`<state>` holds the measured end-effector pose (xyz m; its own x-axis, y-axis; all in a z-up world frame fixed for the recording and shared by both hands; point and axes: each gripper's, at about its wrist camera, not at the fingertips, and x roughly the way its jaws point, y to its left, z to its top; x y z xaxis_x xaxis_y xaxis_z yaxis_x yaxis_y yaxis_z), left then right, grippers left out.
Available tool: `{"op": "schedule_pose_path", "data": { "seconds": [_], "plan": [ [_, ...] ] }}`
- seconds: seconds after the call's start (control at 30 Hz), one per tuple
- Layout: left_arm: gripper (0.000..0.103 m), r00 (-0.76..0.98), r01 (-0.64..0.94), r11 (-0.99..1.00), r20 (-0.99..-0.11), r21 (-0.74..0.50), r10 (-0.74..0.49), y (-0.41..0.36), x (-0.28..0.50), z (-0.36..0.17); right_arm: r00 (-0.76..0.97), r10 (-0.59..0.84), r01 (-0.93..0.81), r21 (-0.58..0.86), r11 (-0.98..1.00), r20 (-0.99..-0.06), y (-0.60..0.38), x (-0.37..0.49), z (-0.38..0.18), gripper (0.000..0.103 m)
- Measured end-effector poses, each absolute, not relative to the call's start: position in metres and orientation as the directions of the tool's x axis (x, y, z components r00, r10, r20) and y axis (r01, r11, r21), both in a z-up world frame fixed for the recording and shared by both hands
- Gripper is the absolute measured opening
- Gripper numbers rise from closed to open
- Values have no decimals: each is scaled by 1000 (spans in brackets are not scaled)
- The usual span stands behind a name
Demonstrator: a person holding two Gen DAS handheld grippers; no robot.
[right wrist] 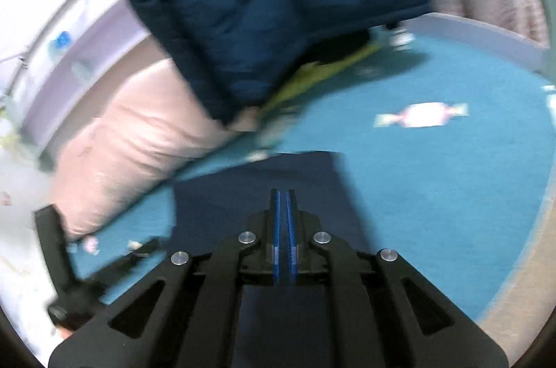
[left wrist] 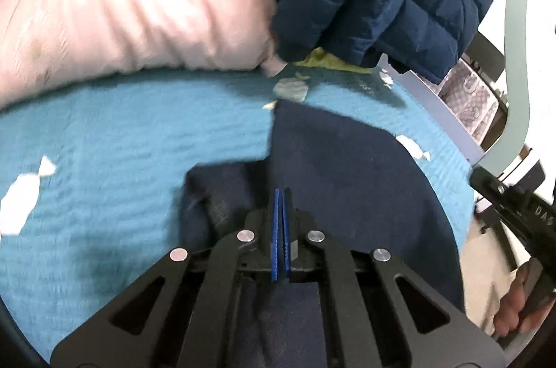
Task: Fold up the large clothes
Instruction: 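Lower the folded denim jacket onto the quilt with both tools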
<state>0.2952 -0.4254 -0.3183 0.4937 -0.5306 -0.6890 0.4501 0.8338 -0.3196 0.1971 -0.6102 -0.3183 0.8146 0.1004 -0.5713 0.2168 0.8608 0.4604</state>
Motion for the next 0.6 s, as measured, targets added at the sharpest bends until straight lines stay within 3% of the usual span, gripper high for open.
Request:
{"op": "schedule_pose_path", "data": {
  "seconds": [0.07, 0.23, 0.3, 0.43, 0.53, 0.6],
  "plan": [
    [4, 481, 449, 827, -688, -338, -543, -440, 302, -320, 804, 81, 196, 390, 900, -589, -592, 222, -323, 6],
    [4, 488, 443, 843, -706, -306, -513, -464, 314, -334, 755, 152, 164, 408, 898, -638, -579, 268, -348, 6],
    [3, 498, 446, 851, -713, -278, -494, -466, 319, -343, 737, 154, 150, 382, 912, -658, -582, 275, -359, 0],
    [3, 469, 378, 845, -709, -378, -527, -443, 342, -363, 741, 185, 128, 406, 905, -646, -612, 270, -368, 0],
    [3, 473, 228, 886, -750, -403, -463, -409, 368, -381, 740, 96, 239, 394, 888, -665, -653, 249, -373, 0],
    [3, 488, 203, 924, -785, -323, -381, -394, 377, -384, 683, -17, 375, 330, 866, -731, -678, 237, -381, 6]
  ]
}}
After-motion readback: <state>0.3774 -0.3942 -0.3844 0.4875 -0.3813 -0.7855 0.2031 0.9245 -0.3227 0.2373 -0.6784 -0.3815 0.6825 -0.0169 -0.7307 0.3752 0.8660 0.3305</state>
